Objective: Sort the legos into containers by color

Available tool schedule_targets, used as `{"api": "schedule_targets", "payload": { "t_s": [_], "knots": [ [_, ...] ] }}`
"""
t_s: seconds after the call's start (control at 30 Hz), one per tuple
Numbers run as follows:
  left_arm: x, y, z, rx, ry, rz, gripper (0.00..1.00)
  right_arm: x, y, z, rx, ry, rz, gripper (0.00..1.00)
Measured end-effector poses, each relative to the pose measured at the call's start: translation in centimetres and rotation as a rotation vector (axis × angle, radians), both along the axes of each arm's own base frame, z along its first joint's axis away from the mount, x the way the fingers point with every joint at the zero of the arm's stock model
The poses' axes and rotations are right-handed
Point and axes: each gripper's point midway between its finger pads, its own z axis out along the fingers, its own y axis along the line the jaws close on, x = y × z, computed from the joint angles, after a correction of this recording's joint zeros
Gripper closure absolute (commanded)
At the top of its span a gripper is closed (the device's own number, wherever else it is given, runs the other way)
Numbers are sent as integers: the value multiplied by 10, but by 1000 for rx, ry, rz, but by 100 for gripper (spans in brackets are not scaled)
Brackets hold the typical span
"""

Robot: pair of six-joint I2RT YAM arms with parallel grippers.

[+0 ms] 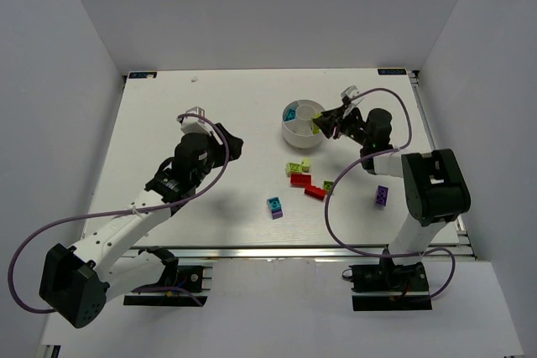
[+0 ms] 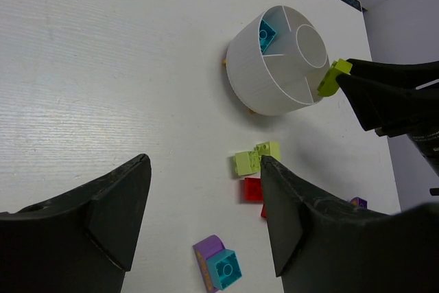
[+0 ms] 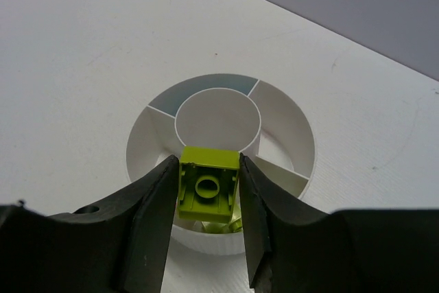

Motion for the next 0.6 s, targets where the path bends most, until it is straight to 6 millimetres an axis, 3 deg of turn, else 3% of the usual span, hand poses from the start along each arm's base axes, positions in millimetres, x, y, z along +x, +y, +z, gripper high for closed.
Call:
{"api": "schedule_targets", "payload": {
  "t_s": [0.07, 0.3, 0.33, 0.4, 0.53, 0.6],
  "knots": [
    [0, 0, 0, 0, -1, 0, 26, 1, 0, -4, -6, -1, 2, 44],
    [2, -1, -1, 3, 6, -1, 26, 3, -3, -3, -10, -22, 6, 33],
    [2, -2, -2, 4, 7, -1, 26, 3, -4, -3, -9, -22, 8, 29],
    [2, -2, -3, 5, 10, -3, 26, 2, -7, -2, -11, -19, 11, 11],
    [2, -2, -3, 5, 10, -3, 31, -6, -19, 3, -67, -6, 69, 11],
    [2, -2, -3, 3, 10, -3, 41, -8, -26, 17, -116, -19, 142, 11]
  ]
}}
